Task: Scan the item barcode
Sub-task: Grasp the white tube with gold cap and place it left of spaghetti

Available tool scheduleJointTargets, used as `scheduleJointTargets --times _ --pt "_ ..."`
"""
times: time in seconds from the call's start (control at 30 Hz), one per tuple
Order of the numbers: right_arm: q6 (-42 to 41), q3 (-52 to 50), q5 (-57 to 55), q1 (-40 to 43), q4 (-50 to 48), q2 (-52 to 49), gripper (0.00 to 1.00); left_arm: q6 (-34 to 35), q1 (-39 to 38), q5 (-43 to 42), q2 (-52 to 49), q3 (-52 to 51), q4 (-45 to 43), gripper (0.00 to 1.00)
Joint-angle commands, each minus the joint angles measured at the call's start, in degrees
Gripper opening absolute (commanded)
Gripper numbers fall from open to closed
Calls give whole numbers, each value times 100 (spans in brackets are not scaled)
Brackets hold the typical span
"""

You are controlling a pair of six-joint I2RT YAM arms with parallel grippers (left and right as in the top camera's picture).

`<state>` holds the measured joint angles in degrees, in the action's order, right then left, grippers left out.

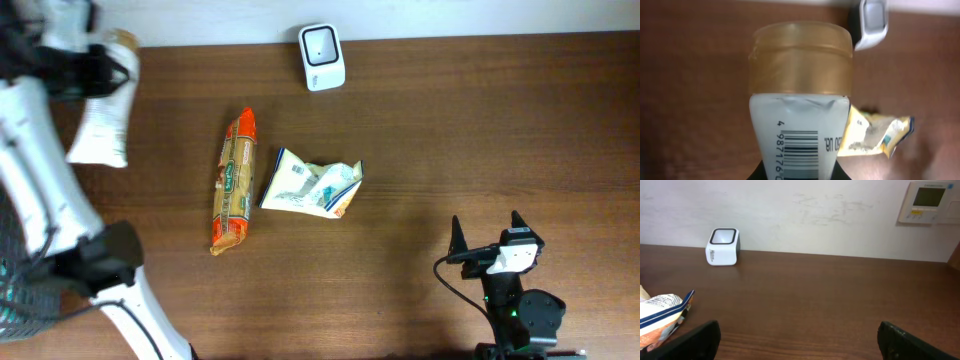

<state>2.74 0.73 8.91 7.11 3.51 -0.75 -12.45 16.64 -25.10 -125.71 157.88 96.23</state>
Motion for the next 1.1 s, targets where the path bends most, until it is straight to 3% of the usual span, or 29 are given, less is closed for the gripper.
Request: scheduleJointTargets --times 0.0,0.2,0.37,0.4,0.43,0.47,0.5,0.67,0.83,0.93,1.03,1.07 --pt "-20 -42 -52 42 17 24 99 592 -654 938 -511 -986 -144 0" --pt "-20 -42 -52 42 17 24 98 927 -1064 1373 -678 -3862 -1711 0" --pt "-17 -42 -52 42 17 24 99 922 -1088 1493 -678 -5106 -2393 0" --pt "-17 -42 -50 42 17 24 99 925 -1121 1471 -678 -5125 -2450 11" --pt "-20 -42 -52 42 17 24 99 925 -1172 1445 -675 -5123 -2487 38" --pt "-20 -42 -52 42 17 24 99 922 -1248 1440 -669 -5106 -2481 74" --pt "-17 -42 -52 42 17 24 98 922 -1307 1440 -669 -5064 -2426 99" --pt "-17 -42 -52 42 17 24 99 925 -1488 1473 -232 -4085 -1963 99" --pt "-17 -42 -50 42 17 24 99 920 -1158 1941 796 -1871 -1534 99" --pt "-20 -42 -52 42 17 24 99 896 -627 2505 1325 -868 -1556 99" --pt "-17 -42 -52 42 17 24 99 968 138 2811 1744 -660 -1473 99" --pt "-17 -42 -52 42 17 24 99 1484 695 3064 1834 -660 -1329 99"
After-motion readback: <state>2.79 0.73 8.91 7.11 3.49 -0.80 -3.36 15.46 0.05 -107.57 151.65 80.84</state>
